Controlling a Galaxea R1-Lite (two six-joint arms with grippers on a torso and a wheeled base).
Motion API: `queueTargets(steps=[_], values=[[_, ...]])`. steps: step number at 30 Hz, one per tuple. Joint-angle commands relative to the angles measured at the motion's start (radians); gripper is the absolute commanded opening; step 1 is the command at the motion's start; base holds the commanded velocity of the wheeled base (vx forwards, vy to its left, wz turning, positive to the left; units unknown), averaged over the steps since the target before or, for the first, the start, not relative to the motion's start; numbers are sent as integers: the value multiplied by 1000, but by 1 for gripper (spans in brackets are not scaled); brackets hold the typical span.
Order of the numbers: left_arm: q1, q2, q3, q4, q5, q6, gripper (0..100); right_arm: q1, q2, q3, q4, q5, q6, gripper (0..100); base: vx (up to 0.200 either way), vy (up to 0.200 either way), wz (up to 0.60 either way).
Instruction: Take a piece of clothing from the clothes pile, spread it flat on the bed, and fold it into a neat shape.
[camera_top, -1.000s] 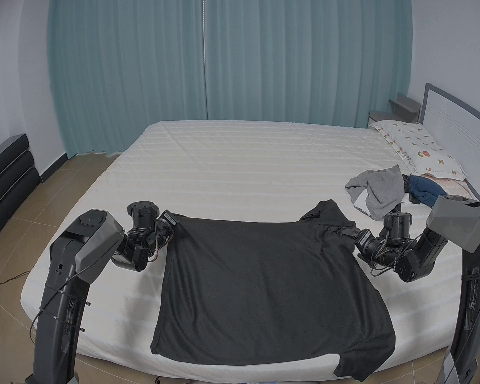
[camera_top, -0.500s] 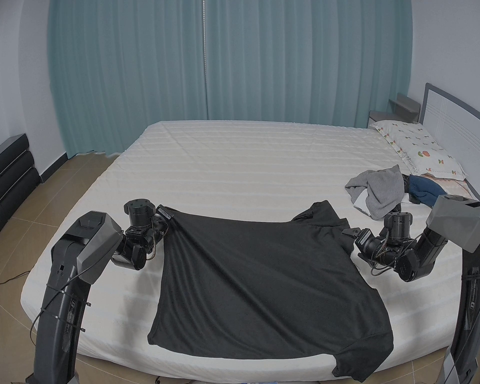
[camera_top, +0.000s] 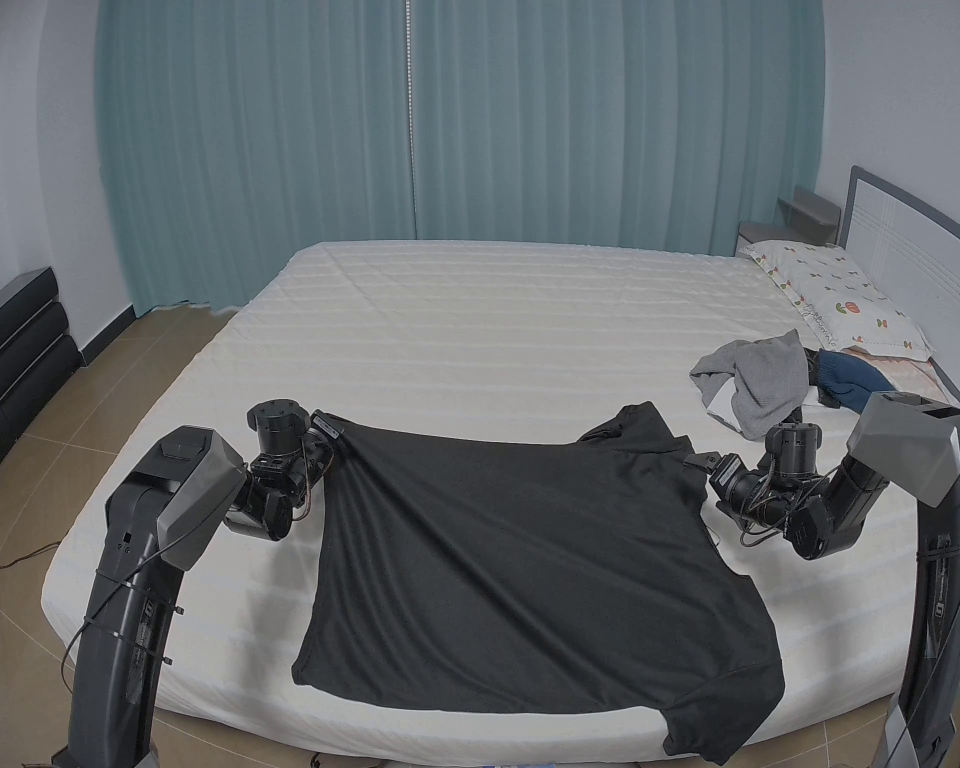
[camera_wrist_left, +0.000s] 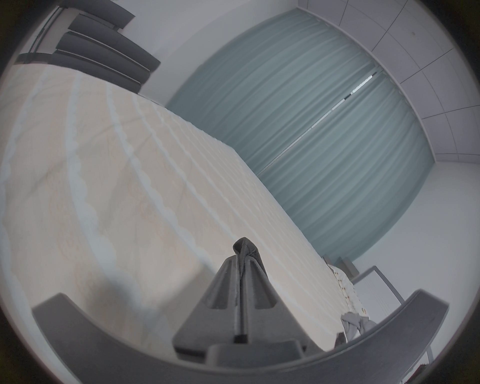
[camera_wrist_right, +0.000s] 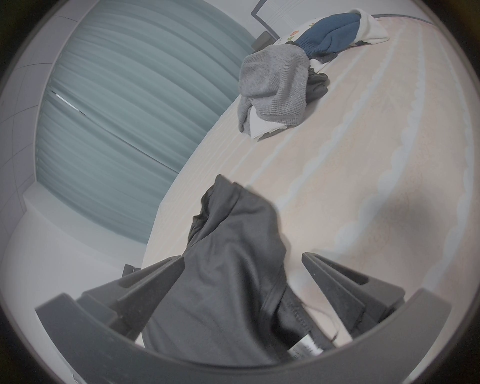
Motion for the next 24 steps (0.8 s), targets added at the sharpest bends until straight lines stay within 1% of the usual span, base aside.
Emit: queueTargets(steps=[1,12,14,20,24], values=[[21,15,-36,4,14,-1,0,-16,42,-33,5,2,0,100,0,0,0],[42,20,-50,5,11,0,0,-16,74,-53,5,3,2,100,0,0,0],[61,28,-71,12,11,0,0,-13,68,-48,5,5,2,100,0,0,0],[81,31,-94,38,0,0,0,-3,63,-36,-4,6,2,100,0,0,0],[79,31,-93,38,-9,-1,0,4,65,-36,-4,6,2,100,0,0,0]])
